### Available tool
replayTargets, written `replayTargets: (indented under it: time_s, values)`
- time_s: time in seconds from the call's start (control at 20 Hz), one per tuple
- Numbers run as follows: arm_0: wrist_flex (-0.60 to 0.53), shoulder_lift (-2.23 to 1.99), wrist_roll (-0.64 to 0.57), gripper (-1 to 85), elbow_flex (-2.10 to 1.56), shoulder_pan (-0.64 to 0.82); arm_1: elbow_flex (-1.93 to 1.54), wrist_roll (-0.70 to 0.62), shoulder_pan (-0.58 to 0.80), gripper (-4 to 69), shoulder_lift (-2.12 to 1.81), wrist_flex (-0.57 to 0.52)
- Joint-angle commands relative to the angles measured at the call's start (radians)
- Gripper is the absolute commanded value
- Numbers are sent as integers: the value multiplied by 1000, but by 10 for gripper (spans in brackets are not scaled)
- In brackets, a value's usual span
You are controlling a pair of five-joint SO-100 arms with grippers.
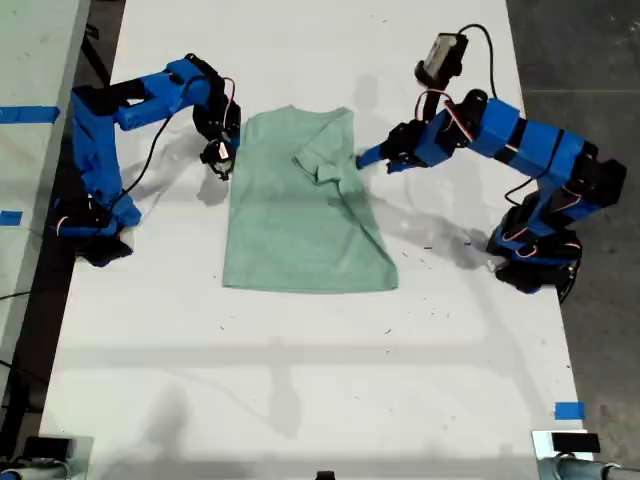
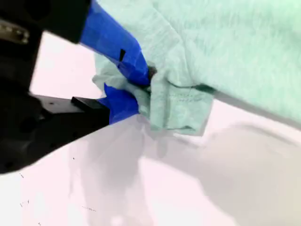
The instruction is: Fold tshirt
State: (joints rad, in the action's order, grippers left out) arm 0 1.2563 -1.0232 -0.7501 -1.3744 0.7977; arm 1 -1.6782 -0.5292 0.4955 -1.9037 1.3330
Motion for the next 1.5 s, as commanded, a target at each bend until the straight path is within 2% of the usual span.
replayTargets:
  time_s: [0.0,0.15,0.4,0.6,0.7,0.95,1.15,1.2,1.25,1.3,1.45]
  values:
    - [23,5,-2,5,14,9,2,9,2,233,-60,-28]
    - [91,-15,-2,0,64,3,-6,12,2,232,-60,-37]
    - [348,-121,-11,0,302,-11,-18,11,2,230,-60,-51]
    - [445,-124,-11,0,575,-100,-34,9,5,229,-60,-72]
    - [385,-84,-26,0,660,-179,-41,9,5,229,-60,-77]
    - [115,-31,-107,0,683,-364,-63,11,5,229,-77,-77]
    - [11,83,-130,1,684,-417,-71,14,6,229,-86,-77]
    - [14,117,-132,41,684,-417,-75,17,6,229,-89,-77]
    - [25,144,-132,259,684,-414,-81,17,5,229,-95,-78]
    - [43,158,-123,344,684,-408,-89,20,3,229,-101,-81]
    - [120,91,-104,383,680,-376,-120,23,3,229,-133,-81]
